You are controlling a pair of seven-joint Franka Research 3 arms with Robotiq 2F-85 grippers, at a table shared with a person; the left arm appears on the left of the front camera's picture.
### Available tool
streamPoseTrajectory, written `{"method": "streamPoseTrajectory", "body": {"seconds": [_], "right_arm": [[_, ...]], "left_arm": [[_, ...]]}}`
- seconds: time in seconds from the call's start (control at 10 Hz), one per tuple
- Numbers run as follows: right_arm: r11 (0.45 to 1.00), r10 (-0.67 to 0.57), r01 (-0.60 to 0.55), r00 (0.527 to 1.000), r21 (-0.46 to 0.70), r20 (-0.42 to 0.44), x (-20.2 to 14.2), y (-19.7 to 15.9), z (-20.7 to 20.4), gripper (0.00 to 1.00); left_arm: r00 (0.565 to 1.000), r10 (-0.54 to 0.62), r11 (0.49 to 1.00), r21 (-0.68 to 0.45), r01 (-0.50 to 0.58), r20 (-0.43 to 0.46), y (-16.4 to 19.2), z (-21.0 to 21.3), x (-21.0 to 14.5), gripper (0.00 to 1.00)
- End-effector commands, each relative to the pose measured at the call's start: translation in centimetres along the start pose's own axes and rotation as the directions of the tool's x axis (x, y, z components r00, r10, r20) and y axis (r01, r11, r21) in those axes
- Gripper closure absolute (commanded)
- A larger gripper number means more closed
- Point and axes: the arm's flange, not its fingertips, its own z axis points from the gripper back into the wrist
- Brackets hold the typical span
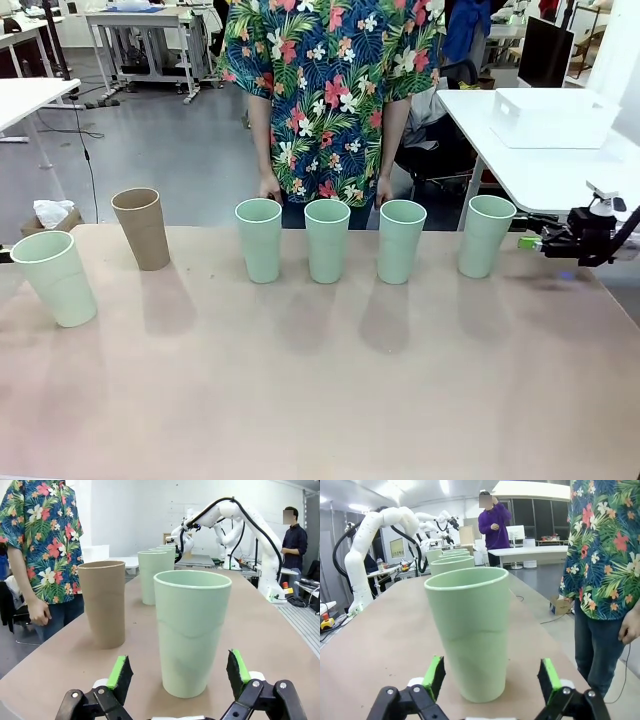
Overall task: Stack the cups and store them in the basket.
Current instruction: Pick up two Reusable plastic cups , one in each hand.
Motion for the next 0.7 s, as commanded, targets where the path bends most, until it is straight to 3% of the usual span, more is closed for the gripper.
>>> {"method": "streamPoseTrajectory", "body": {"seconds": [0.0, 0.6], "right_arm": [[1.000, 0.007, -0.008, 1.000, -0.022, -0.026, 0.3, 0.8, -1.3, 0.00], [0.997, 0.000, 0.000, 1.000, -0.072, -0.005, -0.4, 0.6, -3.1, 0.00]], "left_arm": [[0.999, -0.041, 0.999, 0.002, 0.041, -0.011, 0.0, -0.7, -0.4, 0.00], [0.997, -0.059, 0.997, 0.045, 0.061, -0.042, -0.2, -2.3, -1.0, 0.00]]}}
